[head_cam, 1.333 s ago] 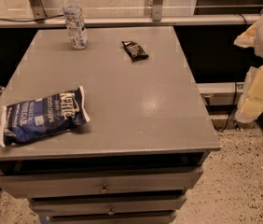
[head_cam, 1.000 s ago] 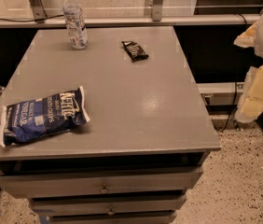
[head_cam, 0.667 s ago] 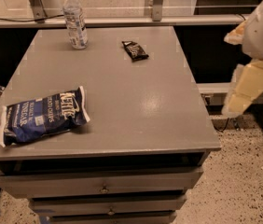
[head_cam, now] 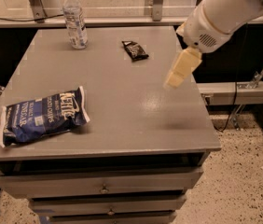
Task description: Pick rxbar chocolate
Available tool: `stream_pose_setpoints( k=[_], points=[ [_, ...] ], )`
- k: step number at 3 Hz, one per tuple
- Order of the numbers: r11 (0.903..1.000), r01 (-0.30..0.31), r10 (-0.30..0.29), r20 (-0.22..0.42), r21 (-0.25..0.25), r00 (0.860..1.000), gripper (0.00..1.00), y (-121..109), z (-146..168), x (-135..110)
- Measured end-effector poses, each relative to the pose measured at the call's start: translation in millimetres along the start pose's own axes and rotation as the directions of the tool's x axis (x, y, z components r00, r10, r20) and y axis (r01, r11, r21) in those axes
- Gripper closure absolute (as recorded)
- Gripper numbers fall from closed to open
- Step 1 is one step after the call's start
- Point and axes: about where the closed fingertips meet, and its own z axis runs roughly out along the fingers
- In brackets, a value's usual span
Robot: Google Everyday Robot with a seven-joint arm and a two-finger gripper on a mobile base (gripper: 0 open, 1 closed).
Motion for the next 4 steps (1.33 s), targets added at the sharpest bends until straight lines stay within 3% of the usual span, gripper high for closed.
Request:
stream_pose_setpoints(
  k=[1, 2, 3, 4],
  points=[
    [0.9950, -0.096, 0.099, 0.104, -0.027, 0.990, 0.00, -42.4, 56.8, -28.0],
    [0.9776, -0.203, 0.210, 0.180, -0.057, 0.961, 0.00, -82.3, 101.1, -42.7],
    [0.9493, -0.304, 0.314, 0.239, -0.080, 0.919, 0.00, -118.3, 134.7, -45.8],
    [0.9260, -0.363, 0.377, 0.280, -0.105, 0.883, 0.00, -137.6, 158.2, -48.1]
  ],
)
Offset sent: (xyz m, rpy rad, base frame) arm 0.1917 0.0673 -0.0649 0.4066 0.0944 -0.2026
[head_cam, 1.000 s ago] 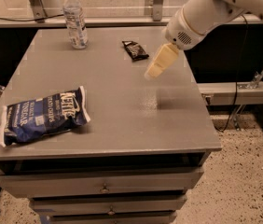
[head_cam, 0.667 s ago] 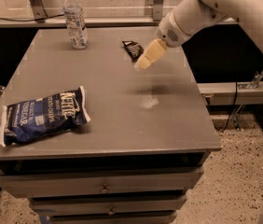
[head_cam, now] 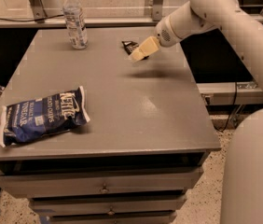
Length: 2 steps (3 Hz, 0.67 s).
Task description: Pick rxbar chocolate
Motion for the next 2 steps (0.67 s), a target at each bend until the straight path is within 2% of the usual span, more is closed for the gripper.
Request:
stream_pose_setpoints(
  k=[1, 2],
  points=[
    [0.9995, -0.027, 0.027, 0.016, -0.016, 0.999, 0.00, -4.2, 23.1, -3.1],
    [0.9997, -0.015, 0.015, 0.020, -0.018, 1.000, 0.18, -2.8, 36.3, -4.4]
  ],
)
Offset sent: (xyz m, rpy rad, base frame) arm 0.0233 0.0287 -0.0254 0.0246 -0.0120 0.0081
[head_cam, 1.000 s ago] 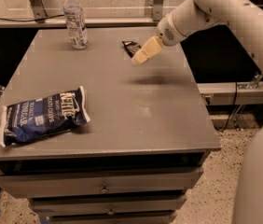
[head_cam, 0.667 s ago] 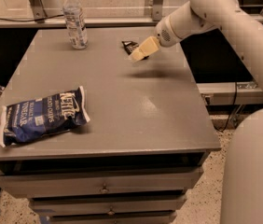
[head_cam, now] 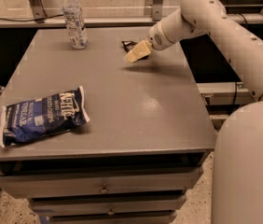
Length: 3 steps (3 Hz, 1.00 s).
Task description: Pick rxbar chocolate
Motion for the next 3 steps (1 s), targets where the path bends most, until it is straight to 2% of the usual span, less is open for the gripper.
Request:
stream_pose_setpoints(
  k=[2, 3],
  points=[
    [0.9998, 0.021, -0.021, -0.051, 0.003, 0.998, 0.64, 0.8, 9.5, 21.5],
    [0.9998, 0.021, -0.021, -0.051, 0.004, 0.998, 0.88, 1.0, 5.4, 16.7]
  ],
)
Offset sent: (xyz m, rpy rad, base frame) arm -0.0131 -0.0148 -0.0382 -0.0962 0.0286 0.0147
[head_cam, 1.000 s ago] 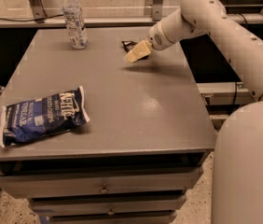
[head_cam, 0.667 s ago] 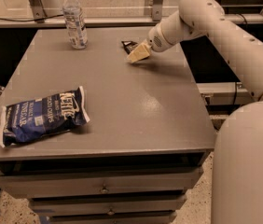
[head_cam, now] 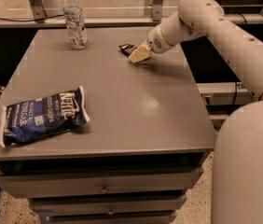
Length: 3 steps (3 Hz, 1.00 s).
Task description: Pick rxbar chocolate
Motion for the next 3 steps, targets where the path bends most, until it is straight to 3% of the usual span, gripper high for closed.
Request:
stream_pose_setpoints(
  k=[1, 2, 3],
  points=[
    [1.0000, 0.000, 0.000, 0.000, 0.000, 1.000, 1.00, 0.0, -1.0, -1.1],
    [0.9911, 0.132, -0.132, 0.020, -0.015, 0.991, 1.00, 28.6, -44.5, -46.3],
    [0.9599, 0.271, -0.267, 0.058, -0.071, 0.962, 1.00, 75.6, -99.6, -94.8]
  ],
)
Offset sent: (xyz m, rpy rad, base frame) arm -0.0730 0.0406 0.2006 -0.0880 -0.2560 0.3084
